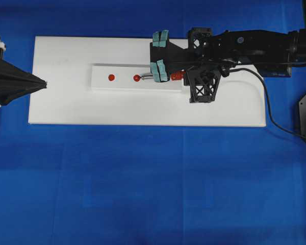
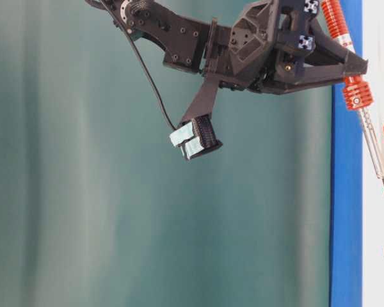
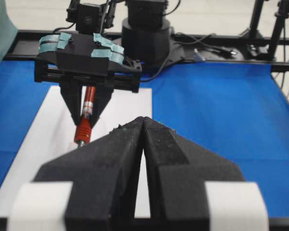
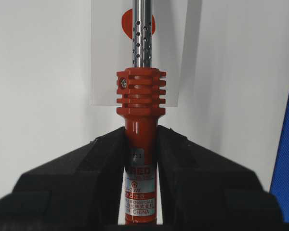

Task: Touch the tip of the soldering iron to the mark.
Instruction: 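Raise the iron and move it right above the strip, then lower the iron tip onto the right red dot and hold, then lift the iron up away from the right red dot, then carry the iron with the right gripper back toward its table spot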

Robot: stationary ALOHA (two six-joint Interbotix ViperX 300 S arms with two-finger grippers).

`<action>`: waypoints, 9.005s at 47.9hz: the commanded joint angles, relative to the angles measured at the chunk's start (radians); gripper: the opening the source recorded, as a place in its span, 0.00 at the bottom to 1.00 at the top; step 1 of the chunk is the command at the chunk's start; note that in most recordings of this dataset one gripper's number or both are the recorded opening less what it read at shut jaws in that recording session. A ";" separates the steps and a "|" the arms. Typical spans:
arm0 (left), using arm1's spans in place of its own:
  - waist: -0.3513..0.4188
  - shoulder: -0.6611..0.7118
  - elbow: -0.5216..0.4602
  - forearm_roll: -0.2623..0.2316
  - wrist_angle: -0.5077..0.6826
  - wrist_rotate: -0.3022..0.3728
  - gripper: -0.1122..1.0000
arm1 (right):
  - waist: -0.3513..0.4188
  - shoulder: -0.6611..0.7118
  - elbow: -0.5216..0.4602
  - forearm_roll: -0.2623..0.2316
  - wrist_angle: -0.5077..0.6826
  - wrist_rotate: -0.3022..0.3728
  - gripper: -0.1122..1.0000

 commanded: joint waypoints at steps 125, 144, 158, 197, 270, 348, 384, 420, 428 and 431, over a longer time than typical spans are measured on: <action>0.002 0.003 -0.009 0.002 -0.009 -0.005 0.10 | 0.000 -0.408 0.054 -0.074 0.176 0.026 0.16; 0.002 0.005 -0.006 0.002 -0.009 -0.005 0.10 | 0.000 -0.331 0.100 -0.072 0.164 0.029 0.16; 0.002 0.003 -0.003 0.002 -0.009 -0.005 0.10 | 0.000 -0.249 0.144 -0.069 0.071 0.031 0.16; 0.002 0.003 -0.003 0.002 -0.009 -0.005 0.10 | 0.000 -0.199 0.212 -0.032 -0.049 0.032 0.16; 0.002 0.003 -0.003 0.002 -0.009 -0.006 0.10 | 0.000 -0.183 0.202 -0.032 -0.048 0.031 0.16; 0.002 0.002 -0.005 0.002 -0.017 -0.008 0.10 | -0.002 -0.428 -0.061 -0.106 0.270 0.031 0.16; 0.002 0.002 -0.005 0.002 -0.025 -0.008 0.10 | 0.120 -0.454 -0.015 -0.094 0.253 0.195 0.16; 0.002 0.003 -0.003 0.002 -0.028 -0.009 0.10 | 0.684 -0.373 -0.017 -0.253 0.296 0.802 0.16; 0.002 0.003 -0.003 0.002 -0.032 -0.009 0.10 | 0.753 -0.330 -0.034 -0.285 0.311 0.904 0.16; 0.002 0.003 -0.003 0.002 -0.035 -0.009 0.10 | 0.762 -0.322 -0.037 -0.288 0.311 0.916 0.16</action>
